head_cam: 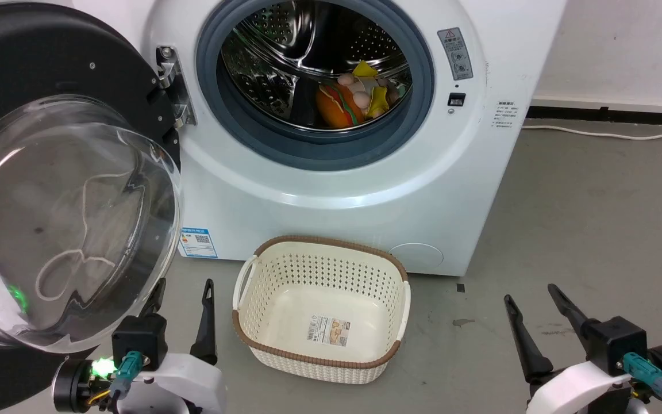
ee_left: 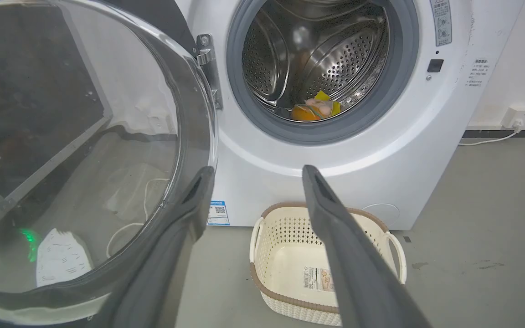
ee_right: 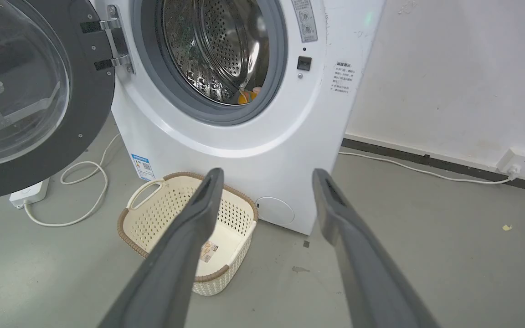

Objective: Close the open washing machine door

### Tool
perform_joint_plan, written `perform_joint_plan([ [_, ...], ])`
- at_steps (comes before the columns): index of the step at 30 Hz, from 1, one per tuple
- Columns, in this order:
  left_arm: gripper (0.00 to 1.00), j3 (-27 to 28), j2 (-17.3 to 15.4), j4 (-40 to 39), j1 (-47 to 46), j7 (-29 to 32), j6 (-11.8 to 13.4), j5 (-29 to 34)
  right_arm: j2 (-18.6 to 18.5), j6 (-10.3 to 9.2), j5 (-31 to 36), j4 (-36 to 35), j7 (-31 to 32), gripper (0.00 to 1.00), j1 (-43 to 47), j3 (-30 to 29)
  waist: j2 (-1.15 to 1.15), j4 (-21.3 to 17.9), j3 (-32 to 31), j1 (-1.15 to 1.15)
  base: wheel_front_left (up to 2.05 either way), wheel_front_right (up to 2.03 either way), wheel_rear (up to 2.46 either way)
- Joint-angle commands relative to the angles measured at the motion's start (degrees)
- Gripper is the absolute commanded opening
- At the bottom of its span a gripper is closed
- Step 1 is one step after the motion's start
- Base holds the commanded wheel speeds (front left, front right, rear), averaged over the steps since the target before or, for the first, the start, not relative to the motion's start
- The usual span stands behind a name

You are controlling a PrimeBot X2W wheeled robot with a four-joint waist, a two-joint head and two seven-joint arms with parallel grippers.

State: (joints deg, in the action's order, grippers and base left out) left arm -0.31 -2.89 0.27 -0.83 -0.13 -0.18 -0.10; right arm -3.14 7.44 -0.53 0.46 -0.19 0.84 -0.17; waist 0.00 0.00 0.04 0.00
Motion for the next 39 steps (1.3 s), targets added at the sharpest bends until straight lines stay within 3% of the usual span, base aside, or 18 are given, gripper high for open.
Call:
perform_joint_plan([
  [1, 1.0, -0.03, 0.0, -0.06, 0.07, -0.69, -0.16, -0.14, 0.01, 0.0, -0.37, 0.14, -0.64, 1.0, -0.13, -0.26, 0.0, 0.01, 0.03, 0.0, 0.0, 0.0, 0.0],
  [17, 1.0, -0.16, -0.01, -0.31, 0.35, -2.61, -0.78, -0.33, 0.05, 0.01, -0.67, -0.38, -2.55, 1.0, 0.07, -0.41, 0.0, 1.95, 0.01, 0.0, 0.0, 0.0, 0.0],
  [39, 1.0, 0.46, -0.33, -1.17, 1.27, -5.24, -1.32, -0.73, 0.09, 0.02, -0.83, -0.01, -5.18, 1.0, -0.55, 2.94, 0.0, 10.66, 0.0, 0.0, 0.0, 0.0, 0.0],
])
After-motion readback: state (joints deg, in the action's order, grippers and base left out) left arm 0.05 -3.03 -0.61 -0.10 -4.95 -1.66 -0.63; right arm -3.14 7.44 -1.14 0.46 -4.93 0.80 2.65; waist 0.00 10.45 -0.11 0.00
